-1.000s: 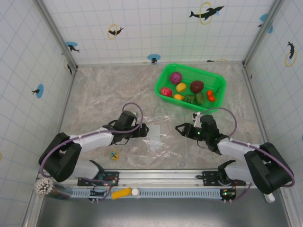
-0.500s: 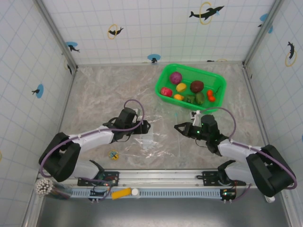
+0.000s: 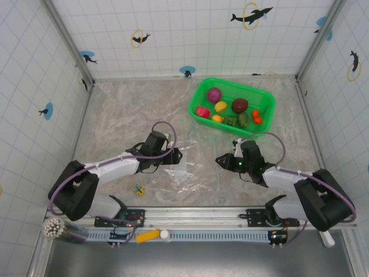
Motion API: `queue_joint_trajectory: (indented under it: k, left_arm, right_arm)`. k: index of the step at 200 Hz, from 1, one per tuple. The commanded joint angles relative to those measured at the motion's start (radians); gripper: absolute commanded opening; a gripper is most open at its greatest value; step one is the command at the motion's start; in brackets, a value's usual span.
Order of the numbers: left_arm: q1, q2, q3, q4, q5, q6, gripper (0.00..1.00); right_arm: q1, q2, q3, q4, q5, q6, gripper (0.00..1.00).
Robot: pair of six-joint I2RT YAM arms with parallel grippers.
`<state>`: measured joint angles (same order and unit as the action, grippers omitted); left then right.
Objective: Place the food in the zip-top bag and seal the zipper
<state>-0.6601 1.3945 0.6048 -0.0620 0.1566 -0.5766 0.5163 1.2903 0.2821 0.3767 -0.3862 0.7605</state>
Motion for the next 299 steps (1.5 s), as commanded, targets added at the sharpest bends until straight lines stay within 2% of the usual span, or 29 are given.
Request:
queue_joint_trajectory:
  k: [1,81,90,97,121,142,173,192,214,236,255,299]
  left_arm:
    - [0.007,0.034,0.006,-0.019,0.03,-0.005,0.84]
    - [0.006,0.088,0.013,0.005,0.048,0.029,0.83]
    - [0.007,0.086,0.013,0.005,0.047,0.033,0.83]
    - [0.007,0.083,0.016,0.005,0.045,0.036,0.83]
    - [0.007,0.054,0.042,-0.027,0.031,0.047,0.83]
    - [0.007,0.007,0.096,-0.087,0.025,0.062,0.83]
    - [-0.008,-0.055,0.226,-0.176,0.064,0.048,0.83]
    - [-0.031,-0.064,0.322,-0.198,0.12,0.003,0.84]
    - [-0.069,-0.057,0.418,-0.212,0.158,-0.061,0.84]
    - [-0.117,-0.027,0.496,-0.254,0.155,-0.077,0.85]
    - [-0.154,0.012,0.56,-0.334,0.105,-0.045,0.85]
    - [-0.18,0.111,0.626,-0.435,0.013,0.003,0.85]
  right_arm:
    - [-0.004,0.056,0.058,-0.002,-0.067,-0.058,0.3]
    - [-0.011,0.161,0.136,0.017,-0.149,-0.084,0.2]
    - [-0.014,0.17,0.138,0.029,-0.159,-0.072,0.17]
    - [-0.018,0.174,0.136,0.041,-0.16,-0.059,0.11]
    - [-0.025,0.145,0.113,0.086,-0.159,0.002,0.0]
    - [-0.002,0.064,0.107,0.088,-0.135,0.036,0.0]
    - [0.095,-0.085,0.177,-0.095,-0.009,-0.095,0.0]
    - [0.208,-0.167,0.238,-0.23,0.207,-0.241,0.0]
    - [0.298,-0.232,0.249,-0.264,0.346,-0.32,0.0]
    - [0.344,-0.277,0.236,-0.259,0.417,-0.355,0.0]
    - [0.367,-0.298,0.232,-0.259,0.445,-0.37,0.0]
    - [0.427,-0.315,0.244,-0.274,0.533,-0.405,0.0]
